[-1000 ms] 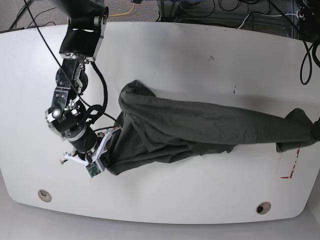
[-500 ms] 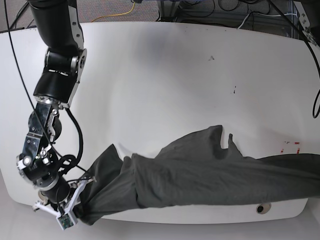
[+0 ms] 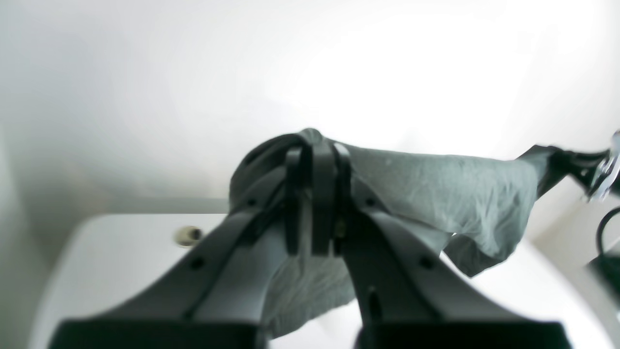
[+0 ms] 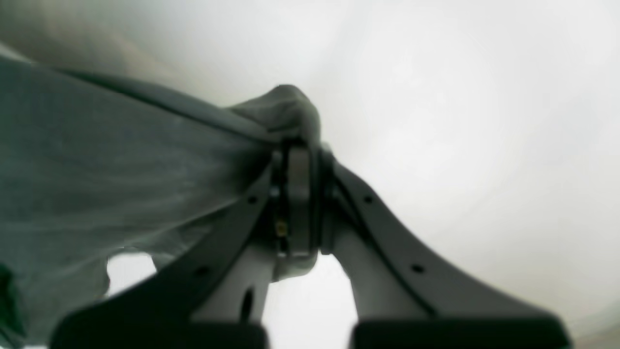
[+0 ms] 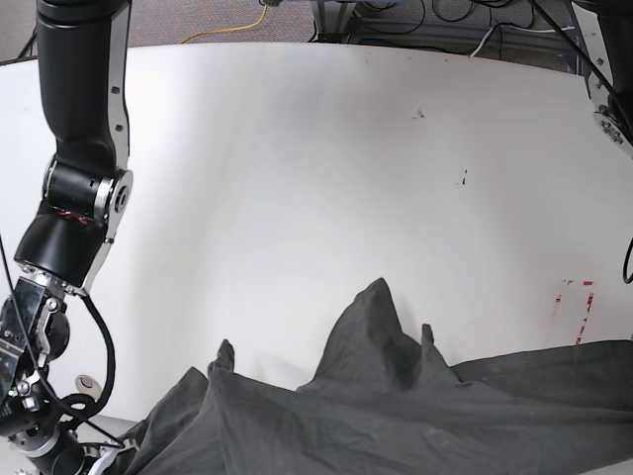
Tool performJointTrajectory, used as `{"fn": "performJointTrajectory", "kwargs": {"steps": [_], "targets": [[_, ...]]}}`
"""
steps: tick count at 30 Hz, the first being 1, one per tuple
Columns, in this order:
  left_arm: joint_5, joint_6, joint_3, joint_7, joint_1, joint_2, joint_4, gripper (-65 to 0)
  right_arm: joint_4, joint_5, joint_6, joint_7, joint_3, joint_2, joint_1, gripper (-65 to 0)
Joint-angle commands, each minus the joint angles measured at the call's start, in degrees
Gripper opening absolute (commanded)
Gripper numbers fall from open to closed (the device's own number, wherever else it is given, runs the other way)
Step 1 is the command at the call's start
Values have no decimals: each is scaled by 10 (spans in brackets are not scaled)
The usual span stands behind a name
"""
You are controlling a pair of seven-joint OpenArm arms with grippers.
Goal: Layout the t-shirt on the table in an organized manner, then fold the t-shirt properly
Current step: 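Sweep the held shirt edge with the right gripper across the table, dragging the shirt, then reach the left gripper to the bunched shirt's free end and grasp it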
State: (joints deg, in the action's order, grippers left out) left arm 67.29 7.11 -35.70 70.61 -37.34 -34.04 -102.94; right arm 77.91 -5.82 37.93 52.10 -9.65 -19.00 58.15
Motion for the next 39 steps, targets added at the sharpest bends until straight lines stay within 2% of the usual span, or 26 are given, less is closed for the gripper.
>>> {"fn": "performJointTrajectory", "kwargs": {"steps": [1, 7, 15, 27, 31, 36, 39], "targets": [[-1, 0, -6, -23, -35, -8, 16, -650, -6, 5, -6, -12, -1, -9, 40, -650], [-26, 0, -4, -23, -68, 18, 58, -650, -21, 5, -5, -10, -1, -10, 68, -650], [-36, 0, 30, -23, -67, 28, 90, -650, -15, 1, -4, 43, -2, -25, 42, -650], [-26, 0, 15, -23, 82, 30, 93, -650, 130, 1, -7, 47, -7, -27, -163, -650], [-13, 0, -4, -23, 137, 33, 96, -650, 163, 1, -8, 44, -32, -3, -225, -650], [4, 0, -15, -23, 187, 63, 94, -650, 174, 2, -5, 44, -69, 23, -265, -650], [4, 0, -15, -23, 217, 75, 94, -603, 174, 2, -5, 43, -71, 25, -283, -650]]}}
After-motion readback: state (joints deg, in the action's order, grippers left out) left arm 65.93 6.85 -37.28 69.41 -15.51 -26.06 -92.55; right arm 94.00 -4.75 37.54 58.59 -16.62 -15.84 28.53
